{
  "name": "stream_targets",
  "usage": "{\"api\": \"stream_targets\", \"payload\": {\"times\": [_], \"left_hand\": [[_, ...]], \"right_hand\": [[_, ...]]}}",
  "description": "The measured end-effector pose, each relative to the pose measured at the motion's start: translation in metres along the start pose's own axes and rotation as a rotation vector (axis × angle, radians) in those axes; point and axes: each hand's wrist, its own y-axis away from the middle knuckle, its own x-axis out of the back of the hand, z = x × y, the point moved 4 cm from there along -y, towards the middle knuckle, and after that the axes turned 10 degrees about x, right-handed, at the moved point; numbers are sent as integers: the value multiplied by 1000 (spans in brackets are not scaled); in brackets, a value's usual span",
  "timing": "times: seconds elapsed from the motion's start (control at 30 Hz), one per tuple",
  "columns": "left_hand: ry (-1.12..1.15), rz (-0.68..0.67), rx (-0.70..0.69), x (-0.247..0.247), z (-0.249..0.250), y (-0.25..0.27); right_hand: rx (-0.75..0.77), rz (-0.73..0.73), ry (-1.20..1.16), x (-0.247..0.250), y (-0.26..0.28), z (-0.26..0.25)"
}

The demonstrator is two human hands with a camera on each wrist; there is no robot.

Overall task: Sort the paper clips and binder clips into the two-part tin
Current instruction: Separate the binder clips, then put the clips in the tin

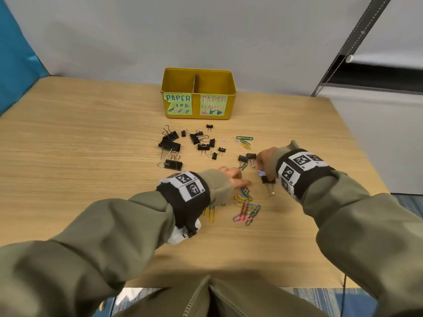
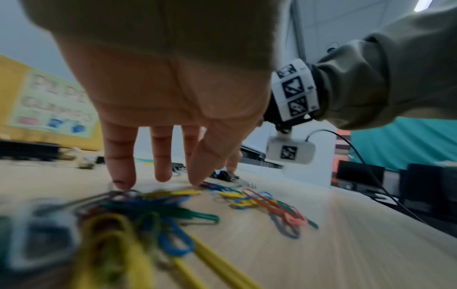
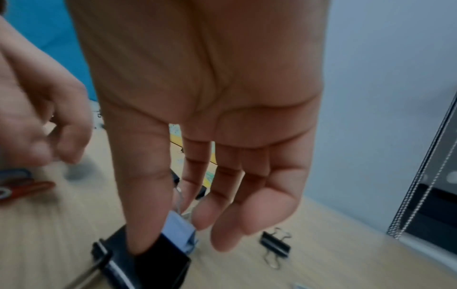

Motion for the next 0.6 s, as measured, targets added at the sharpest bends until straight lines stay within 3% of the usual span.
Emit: {"api": "stream_targets", "payload": {"times": [0.13, 0.27, 0.33, 0.43, 0.6], "left_hand": [[-27, -48, 28, -10, 10, -16], [-60, -12, 25, -2, -11, -10], [-77, 50, 60, 4, -28, -5], [-24, 29, 153, 11, -45, -7], [-41, 68, 108, 29, -22, -20]], "right_hand": [[-9, 27, -103, -1, 6, 11], [25, -83, -216, -6, 14, 17], [-30, -38, -180, -2, 18, 24], [-83, 32, -198, 9, 15, 26], [21, 83, -265, 15, 7, 2]]}}
